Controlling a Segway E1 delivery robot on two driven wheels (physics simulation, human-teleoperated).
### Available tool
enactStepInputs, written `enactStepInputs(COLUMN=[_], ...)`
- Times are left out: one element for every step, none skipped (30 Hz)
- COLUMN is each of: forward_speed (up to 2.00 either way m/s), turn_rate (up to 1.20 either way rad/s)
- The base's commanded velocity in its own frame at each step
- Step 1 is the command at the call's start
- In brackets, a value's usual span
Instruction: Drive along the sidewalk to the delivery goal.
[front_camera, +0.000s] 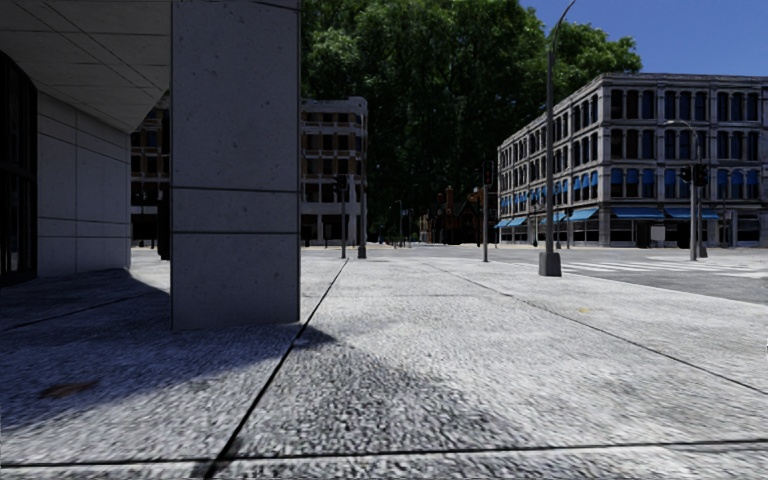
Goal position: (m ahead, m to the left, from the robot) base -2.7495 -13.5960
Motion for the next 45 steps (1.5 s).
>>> enactStepInputs(forward_speed=[2.00,2.00,2.00,2.00,2.00,2.00,2.00,2.00,2.00,2.00,2.00,2.00,2.00,2.00,2.00,2.00,2.00,2.00,2.00,2.00,2.00,2.00,2.00,2.00,2.00,2.00,2.00,2.00,2.00,2.00,2.00,2.00,2.00,2.00,2.00,2.00,2.00,2.00,2.00,2.00,2.00,2.00,2.00,2.00,2.00], turn_rate=[-0.45,-0.42,-0.33,-0.33,0.00,0.00,0.00,0.00,0.00,0.00,0.00,0.00,0.00,0.00,0.00,0.00,0.00,0.00,0.00,0.00,0.00,0.00,0.00,0.00,0.00,0.00,0.00,0.00,0.00,0.00,0.00,0.00,0.00,0.00,0.00,0.00,0.00,0.00,0.00,0.00,0.00,0.00,0.00,0.00,0.00])
